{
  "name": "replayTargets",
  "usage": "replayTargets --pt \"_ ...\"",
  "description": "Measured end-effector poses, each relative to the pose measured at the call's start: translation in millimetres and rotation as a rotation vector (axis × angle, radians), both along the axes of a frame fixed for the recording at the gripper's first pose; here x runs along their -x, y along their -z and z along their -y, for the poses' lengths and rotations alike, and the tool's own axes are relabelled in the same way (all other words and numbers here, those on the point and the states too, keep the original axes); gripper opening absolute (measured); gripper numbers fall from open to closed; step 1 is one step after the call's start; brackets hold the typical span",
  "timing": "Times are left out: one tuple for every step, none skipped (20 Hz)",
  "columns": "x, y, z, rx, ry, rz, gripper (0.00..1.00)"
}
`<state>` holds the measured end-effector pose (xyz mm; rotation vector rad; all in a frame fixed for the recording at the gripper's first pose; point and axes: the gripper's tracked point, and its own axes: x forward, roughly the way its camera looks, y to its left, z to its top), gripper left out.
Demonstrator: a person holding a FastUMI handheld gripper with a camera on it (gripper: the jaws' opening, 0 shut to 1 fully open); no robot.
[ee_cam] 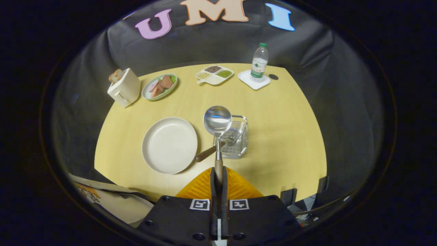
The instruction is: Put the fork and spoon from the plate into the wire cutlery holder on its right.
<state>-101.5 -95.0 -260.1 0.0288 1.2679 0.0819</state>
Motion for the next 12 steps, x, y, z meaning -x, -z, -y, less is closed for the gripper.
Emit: replayTargets --pt "0.8 2.9 5.1 0.006 -0.001 -0.011 0.07" --pt "1.5 7.0 10.4 0.012 -0.002 -0.024 0.07" --pt "1.6 12.0 12.7 0.016 -0.004 -0.038 0.07" --pt "1.8 16.3 14.6 0.016 -0.006 -0.049 0.07" --pt "2.6 20.6 15.5 0.016 -0.009 -0.062 0.07" --pt "1.9 25.3 16.1 0.013 -0.013 -0.072 0.07" --pt "2.4 29.7 16.7 0.013 -0.018 -0.083 0.07" --pt "1.8 32.8 17.2 0.014 -0.026 -0.091 0.07" --pt "0.8 36.4 18.4 0.016 -0.029 -0.101 0.07" --pt "-0.3 39.8 19.0 0.013 -0.030 -0.112 0.07" --pt "-0.2 43.1 17.9 0.009 -0.030 -0.126 0.07" --pt "-1.0 45.5 17.3 0.004 -0.029 -0.135 0.07"
